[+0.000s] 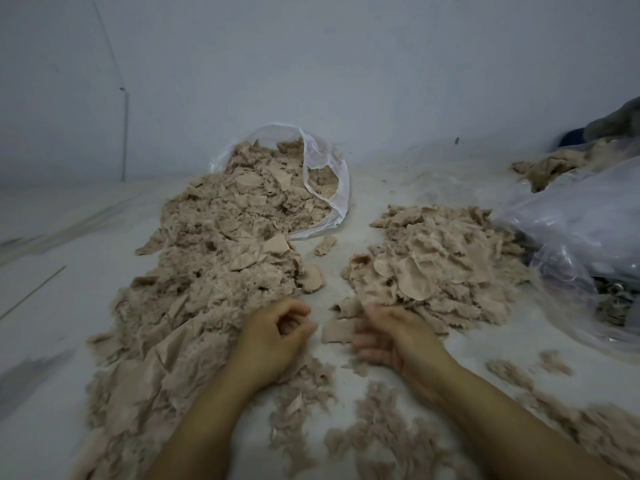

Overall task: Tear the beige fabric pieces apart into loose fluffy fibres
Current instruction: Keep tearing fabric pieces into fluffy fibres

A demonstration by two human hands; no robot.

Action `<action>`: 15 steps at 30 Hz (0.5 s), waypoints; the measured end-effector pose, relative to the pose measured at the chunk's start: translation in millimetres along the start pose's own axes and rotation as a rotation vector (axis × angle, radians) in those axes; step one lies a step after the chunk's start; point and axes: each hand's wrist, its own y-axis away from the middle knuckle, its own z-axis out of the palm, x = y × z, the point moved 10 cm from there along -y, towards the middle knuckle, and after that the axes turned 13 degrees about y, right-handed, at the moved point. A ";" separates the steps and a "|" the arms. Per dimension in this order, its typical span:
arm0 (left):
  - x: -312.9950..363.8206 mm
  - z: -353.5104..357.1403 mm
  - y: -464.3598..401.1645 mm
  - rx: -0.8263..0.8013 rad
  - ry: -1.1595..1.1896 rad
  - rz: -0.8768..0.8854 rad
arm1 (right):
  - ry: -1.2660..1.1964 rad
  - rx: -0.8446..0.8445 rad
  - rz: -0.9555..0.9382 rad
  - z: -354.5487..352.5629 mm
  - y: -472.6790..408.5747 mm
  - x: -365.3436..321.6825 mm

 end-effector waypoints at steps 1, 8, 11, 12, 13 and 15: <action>4.0 10.7 2.6 -0.124 -0.177 0.059 | 0.202 -0.033 0.000 4.1 1.0 4.0; -10.6 29.8 5.1 -0.358 -0.493 0.151 | 1.061 -0.021 -0.244 33.1 2.0 -2.9; -6.5 23.6 0.6 -0.259 -0.295 0.122 | 1.122 -0.042 -0.282 44.8 1.5 -8.6; -5.1 20.9 0.3 -0.223 -0.191 0.102 | 1.077 -0.057 -0.289 48.3 0.3 -9.4; -4.4 19.0 0.8 -0.200 -0.100 0.086 | 0.997 -0.064 -0.289 49.9 -1.0 -10.0; -4.9 17.8 1.1 -0.205 -0.013 0.073 | 0.816 -0.025 -0.274 44.2 -2.5 -11.1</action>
